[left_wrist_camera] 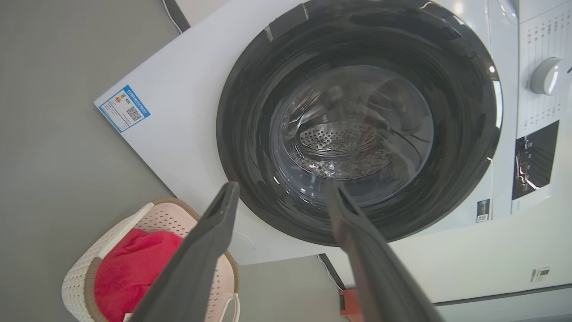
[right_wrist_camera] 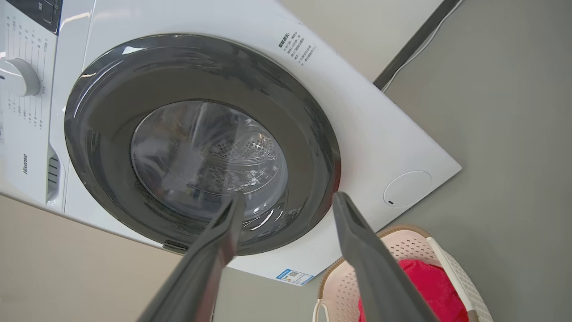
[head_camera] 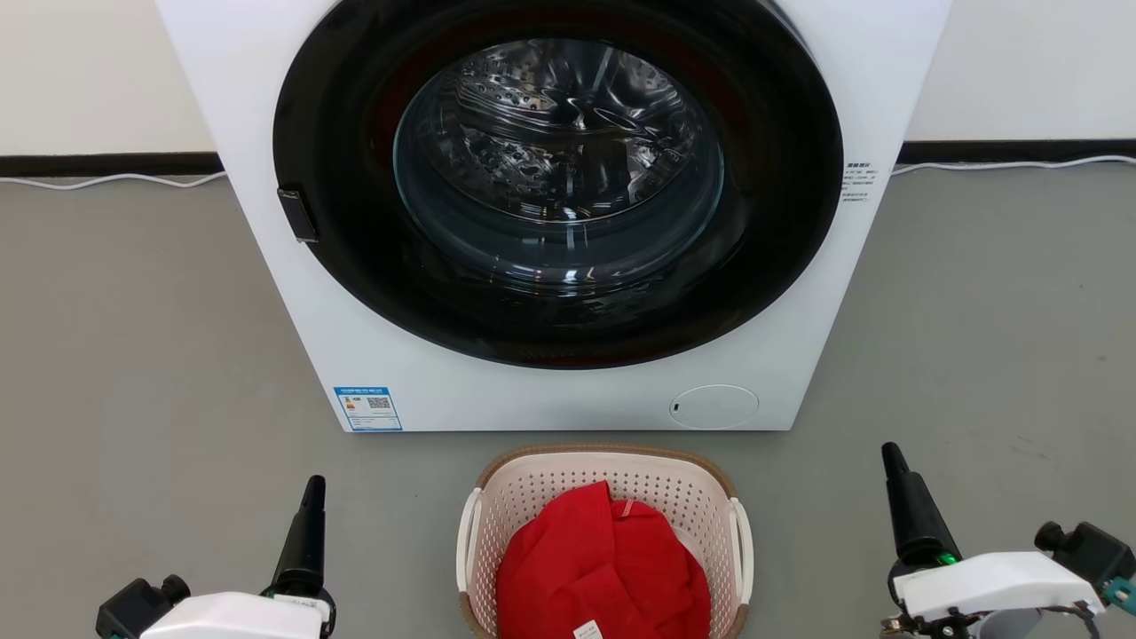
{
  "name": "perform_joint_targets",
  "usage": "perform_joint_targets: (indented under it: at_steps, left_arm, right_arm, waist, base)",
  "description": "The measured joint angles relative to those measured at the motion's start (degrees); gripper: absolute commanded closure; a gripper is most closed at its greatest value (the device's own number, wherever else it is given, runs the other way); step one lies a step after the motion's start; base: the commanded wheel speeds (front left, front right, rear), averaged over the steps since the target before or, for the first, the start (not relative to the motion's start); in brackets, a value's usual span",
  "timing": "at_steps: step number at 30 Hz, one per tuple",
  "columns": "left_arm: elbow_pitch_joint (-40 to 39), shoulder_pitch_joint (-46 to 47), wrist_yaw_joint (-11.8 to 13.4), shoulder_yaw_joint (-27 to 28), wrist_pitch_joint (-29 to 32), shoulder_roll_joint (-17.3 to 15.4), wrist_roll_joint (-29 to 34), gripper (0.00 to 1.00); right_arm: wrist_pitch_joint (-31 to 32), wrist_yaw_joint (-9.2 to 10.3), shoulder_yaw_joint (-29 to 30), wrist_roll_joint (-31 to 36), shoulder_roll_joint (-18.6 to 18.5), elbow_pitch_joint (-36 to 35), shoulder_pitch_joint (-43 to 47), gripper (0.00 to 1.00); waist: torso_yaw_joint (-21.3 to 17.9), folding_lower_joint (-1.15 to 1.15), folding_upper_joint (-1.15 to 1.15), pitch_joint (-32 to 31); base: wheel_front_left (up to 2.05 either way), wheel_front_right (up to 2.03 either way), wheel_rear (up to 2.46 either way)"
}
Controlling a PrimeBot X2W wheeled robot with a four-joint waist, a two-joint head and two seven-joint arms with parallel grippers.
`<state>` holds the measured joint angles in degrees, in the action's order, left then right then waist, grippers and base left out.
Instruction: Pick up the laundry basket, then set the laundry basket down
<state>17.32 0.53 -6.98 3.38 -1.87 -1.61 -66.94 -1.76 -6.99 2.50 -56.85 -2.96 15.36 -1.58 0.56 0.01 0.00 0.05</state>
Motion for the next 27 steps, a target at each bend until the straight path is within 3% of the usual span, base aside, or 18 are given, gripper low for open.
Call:
perform_joint_targets:
  at_steps: [27]
  left_arm:
    - [-0.4,0.1,0.2,-0.9,-4.3,-1.5,30.7,0.00]
  right_arm:
    - [-4.4,-0.05,-1.3,24.1,-0.2,4.4,-2.2,0.00]
  waist:
    - [0.0,0.00,0.00,0.0]
  base:
    - [0.00,0.00,0.00]
